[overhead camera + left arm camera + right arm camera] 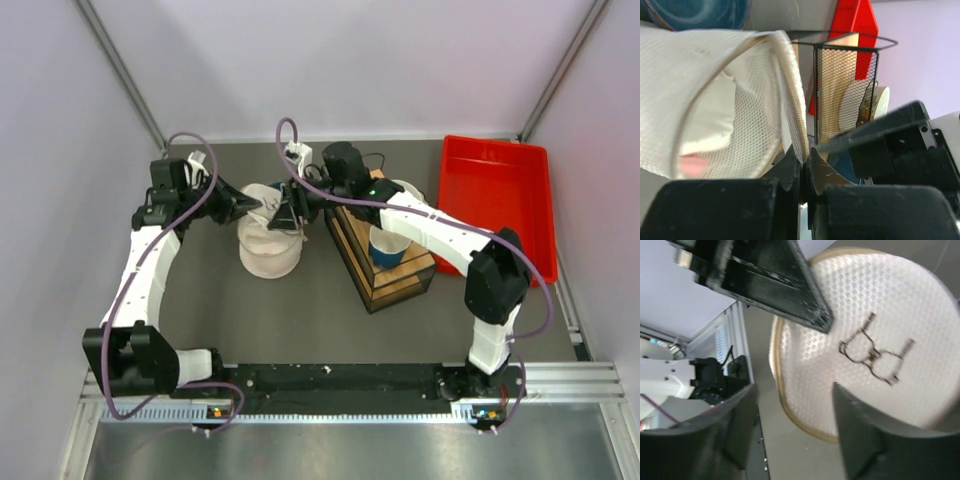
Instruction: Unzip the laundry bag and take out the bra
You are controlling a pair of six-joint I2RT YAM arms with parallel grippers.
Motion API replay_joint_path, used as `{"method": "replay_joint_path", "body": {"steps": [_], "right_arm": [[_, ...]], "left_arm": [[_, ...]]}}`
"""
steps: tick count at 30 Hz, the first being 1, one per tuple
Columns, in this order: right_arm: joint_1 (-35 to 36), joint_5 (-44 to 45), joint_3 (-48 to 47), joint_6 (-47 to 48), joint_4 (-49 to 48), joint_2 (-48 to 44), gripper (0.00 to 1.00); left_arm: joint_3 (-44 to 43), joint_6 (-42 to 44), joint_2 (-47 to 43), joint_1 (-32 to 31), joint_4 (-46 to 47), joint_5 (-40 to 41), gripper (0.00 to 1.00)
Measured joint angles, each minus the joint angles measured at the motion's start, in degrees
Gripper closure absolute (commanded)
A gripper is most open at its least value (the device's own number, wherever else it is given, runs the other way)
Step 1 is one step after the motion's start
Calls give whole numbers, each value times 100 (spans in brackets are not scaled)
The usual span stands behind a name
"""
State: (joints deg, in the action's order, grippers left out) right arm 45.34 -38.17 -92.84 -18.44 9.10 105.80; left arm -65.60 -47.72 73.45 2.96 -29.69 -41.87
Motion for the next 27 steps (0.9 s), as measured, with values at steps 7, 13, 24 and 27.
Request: {"method": "replay_joint_path", "body": {"steps": [7,13,24,27], "right_arm": [[-4,874,-24,59,319,-323,23],[-2,1471,61,-269,284,-1032,27],[295,1843,588,-195,35,-1078,50],[334,1506,960,149,-72,-1045,53]], "left_arm": [[-289,-256,-656,20,-481,863,100],[-372,-905,-1615,-151,-951,1923,100],[-809,-1281,-1823,-203,-1475,2621,100],[-1010,-1202,-1685,-203,-1539,2579,100]]}}
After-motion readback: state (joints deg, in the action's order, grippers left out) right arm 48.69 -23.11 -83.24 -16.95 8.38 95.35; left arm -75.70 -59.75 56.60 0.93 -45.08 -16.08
